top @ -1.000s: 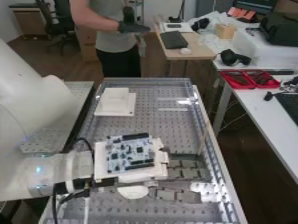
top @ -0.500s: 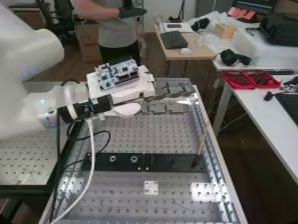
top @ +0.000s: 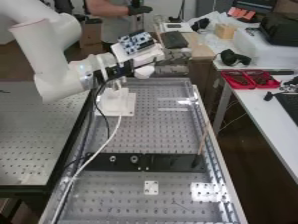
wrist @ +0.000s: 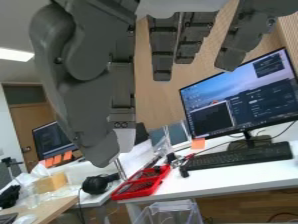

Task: Grab the paper clip and place it in the clear container

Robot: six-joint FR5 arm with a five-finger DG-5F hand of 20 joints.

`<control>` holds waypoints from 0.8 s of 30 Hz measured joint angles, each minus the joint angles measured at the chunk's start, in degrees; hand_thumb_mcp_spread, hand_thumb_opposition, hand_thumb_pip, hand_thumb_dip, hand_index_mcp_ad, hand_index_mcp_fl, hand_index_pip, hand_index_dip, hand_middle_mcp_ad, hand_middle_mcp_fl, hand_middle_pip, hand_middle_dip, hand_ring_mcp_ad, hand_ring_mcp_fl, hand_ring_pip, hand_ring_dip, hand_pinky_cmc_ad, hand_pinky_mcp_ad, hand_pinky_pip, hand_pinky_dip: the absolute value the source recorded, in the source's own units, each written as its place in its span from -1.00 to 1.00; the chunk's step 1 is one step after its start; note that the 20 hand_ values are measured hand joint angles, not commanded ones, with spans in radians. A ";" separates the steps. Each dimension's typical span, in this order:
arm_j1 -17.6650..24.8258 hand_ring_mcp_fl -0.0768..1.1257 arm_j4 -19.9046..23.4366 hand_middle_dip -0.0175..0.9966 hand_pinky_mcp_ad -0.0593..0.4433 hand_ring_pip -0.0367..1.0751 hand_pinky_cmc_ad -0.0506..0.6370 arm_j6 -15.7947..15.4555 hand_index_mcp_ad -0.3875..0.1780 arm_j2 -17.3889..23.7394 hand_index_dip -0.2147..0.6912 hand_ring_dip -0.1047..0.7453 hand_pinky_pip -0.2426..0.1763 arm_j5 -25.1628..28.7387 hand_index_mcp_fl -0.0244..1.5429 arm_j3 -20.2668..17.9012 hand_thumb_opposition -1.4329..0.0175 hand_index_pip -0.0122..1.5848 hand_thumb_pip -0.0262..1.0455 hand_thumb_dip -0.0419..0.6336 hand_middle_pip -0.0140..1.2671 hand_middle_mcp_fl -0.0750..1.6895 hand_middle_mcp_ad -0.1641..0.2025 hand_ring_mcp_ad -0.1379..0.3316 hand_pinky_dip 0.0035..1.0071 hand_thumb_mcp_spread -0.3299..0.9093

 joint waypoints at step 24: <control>14.31 -0.81 -3.48 -0.59 0.12 -0.74 0.07 -0.72 -0.22 -10.60 -0.18 -0.61 0.09 24.77 0.05 5.01 -0.32 0.46 -0.03 -0.09 -0.76 -0.67 0.33 -0.12 -0.62 0.42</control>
